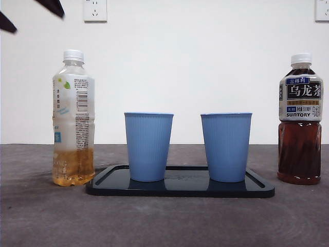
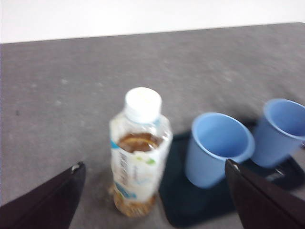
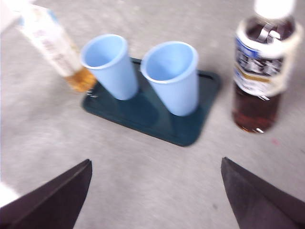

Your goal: Pour the drink into the cup

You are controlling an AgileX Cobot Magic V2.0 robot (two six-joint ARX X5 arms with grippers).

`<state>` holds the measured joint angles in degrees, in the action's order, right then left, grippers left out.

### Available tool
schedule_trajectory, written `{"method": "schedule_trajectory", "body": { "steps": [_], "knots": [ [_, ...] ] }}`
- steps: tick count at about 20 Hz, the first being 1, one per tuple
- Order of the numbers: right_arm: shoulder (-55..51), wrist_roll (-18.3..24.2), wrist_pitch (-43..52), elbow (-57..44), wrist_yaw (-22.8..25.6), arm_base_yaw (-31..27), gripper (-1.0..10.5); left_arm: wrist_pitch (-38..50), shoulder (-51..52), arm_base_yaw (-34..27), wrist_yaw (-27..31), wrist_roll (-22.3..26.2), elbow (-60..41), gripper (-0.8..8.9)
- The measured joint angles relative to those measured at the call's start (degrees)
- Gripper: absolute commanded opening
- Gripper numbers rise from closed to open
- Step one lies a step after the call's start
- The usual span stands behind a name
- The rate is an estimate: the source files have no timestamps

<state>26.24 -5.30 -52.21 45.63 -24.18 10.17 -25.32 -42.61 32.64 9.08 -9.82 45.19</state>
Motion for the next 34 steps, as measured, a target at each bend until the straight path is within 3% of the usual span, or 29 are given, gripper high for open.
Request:
{"method": "schedule_trajectory", "body": {
  "steps": [6, 10, 15, 16, 17, 31, 34],
  "knots": [
    [0.0, 0.6, 1.8, 0.0, -8.6, 0.0, 4.3, -16.1, 5.2, 2.1, -15.0, 0.3, 6.6, 4.68],
    [0.0, 0.6, 1.8, 0.0, -10.3, 0.0, 4.3, -21.0, 7.3, 2.2, -22.4, 0.5, 6.7, 4.68],
    [0.0, 0.6, 1.9, 0.0, -10.3, 0.0, 4.3, -20.3, 8.5, 2.2, -22.7, 0.5, 6.8, 4.44],
    [0.0, 0.6, 1.8, 0.0, -10.3, 0.0, 2.9, -20.5, 8.5, 2.2, -22.7, 0.5, 6.8, 2.99],
    [0.0, 0.5, 1.8, 0.0, -10.3, 0.0, 0.0, -20.9, 8.5, 2.2, -22.7, 0.8, 6.8, 0.28],
    [0.0, 0.6, 1.9, 0.0, -10.3, 0.0, 0.2, -22.1, 8.5, 2.1, -22.8, 0.2, 6.8, 0.29],
    [0.0, 0.6, 1.9, 0.0, -10.3, 0.0, 0.2, -21.4, 8.9, -1.5, -22.8, 0.2, 6.6, 0.29]
  ]
}}
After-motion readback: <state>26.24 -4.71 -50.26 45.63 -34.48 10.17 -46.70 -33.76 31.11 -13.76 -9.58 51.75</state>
